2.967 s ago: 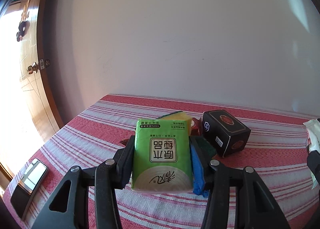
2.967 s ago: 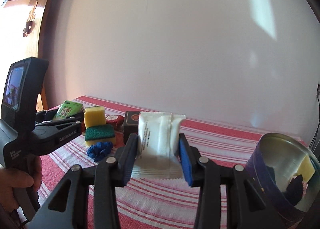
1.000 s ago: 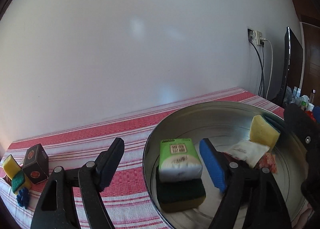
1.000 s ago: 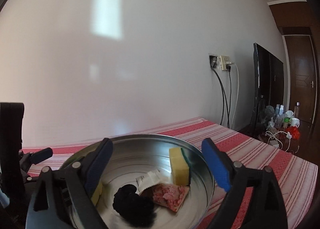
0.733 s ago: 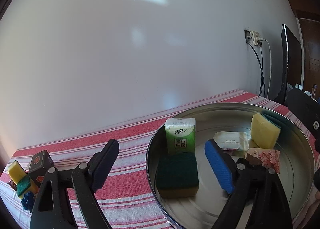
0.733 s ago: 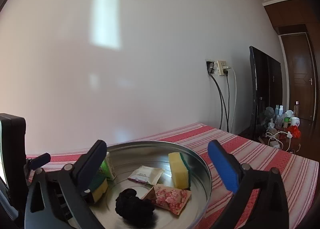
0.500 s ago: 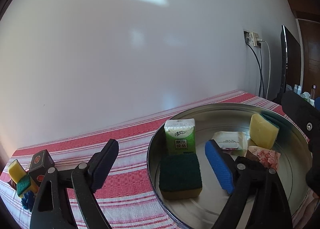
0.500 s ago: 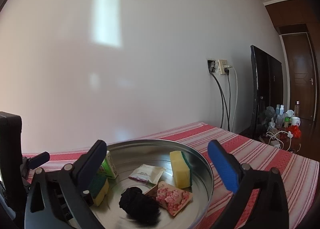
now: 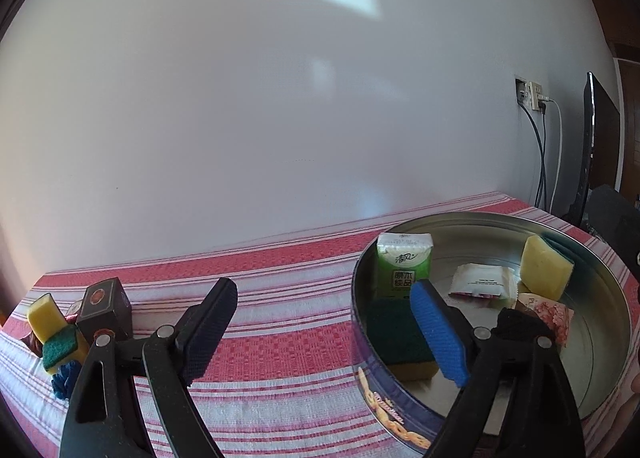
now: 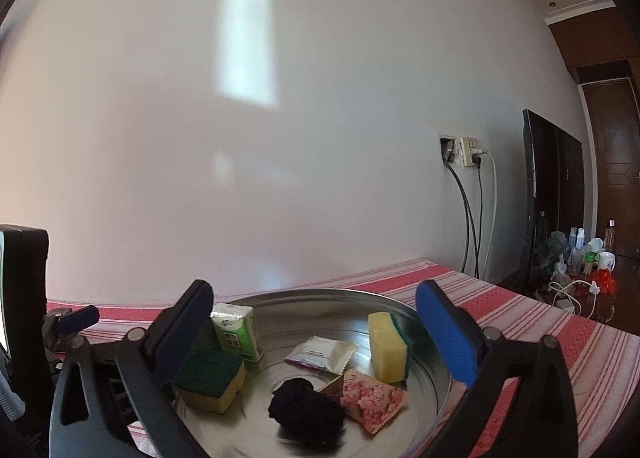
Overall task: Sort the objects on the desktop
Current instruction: 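Withdraw both grippers from the tin toward the remaining objects, then grasp a yellow-green sponge with the left gripper while the right gripper grasps the black box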
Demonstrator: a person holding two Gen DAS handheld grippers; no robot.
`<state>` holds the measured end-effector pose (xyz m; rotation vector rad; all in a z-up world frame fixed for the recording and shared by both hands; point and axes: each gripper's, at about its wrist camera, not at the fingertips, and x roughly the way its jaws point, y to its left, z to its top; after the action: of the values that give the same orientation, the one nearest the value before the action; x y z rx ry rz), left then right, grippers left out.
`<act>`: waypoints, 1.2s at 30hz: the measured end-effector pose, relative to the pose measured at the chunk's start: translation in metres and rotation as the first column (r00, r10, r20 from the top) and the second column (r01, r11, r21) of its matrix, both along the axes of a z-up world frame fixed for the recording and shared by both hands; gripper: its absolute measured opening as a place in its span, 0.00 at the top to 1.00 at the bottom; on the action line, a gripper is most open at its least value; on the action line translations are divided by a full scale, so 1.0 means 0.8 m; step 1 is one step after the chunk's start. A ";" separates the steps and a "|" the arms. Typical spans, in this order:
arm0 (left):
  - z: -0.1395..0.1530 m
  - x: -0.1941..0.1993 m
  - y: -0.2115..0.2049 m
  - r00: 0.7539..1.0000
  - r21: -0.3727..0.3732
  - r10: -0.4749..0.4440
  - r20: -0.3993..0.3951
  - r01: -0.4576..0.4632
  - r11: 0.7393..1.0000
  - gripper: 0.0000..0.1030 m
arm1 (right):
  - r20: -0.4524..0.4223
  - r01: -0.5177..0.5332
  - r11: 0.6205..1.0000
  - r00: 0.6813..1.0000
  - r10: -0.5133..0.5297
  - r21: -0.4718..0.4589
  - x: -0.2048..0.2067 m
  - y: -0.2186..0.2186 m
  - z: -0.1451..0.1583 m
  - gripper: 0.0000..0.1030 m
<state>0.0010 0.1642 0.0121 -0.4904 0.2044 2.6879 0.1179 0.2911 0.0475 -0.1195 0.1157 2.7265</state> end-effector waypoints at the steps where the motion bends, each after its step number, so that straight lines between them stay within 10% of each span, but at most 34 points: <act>1: 0.000 -0.001 -0.006 1.000 0.006 0.007 0.005 -0.007 1.000 0.13 | 0.003 -0.008 1.000 1.000 0.008 0.010 -0.001 -0.005 0.000 0.00; 24: -0.008 -0.046 -0.167 0.973 -0.020 0.228 0.038 -0.227 0.974 0.13 | 0.138 -0.276 0.960 0.953 0.268 0.039 -0.054 -0.126 -0.014 0.00; 36: -0.014 -0.122 -0.291 0.888 -0.047 0.445 0.117 -0.442 0.896 0.13 | 0.271 -0.450 0.893 0.860 0.432 0.004 -0.118 -0.238 -0.031 0.00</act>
<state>-0.0969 -0.0687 0.0009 -0.7942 0.0886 3.0851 0.0238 0.1007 0.0226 -0.5524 -0.0942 3.1331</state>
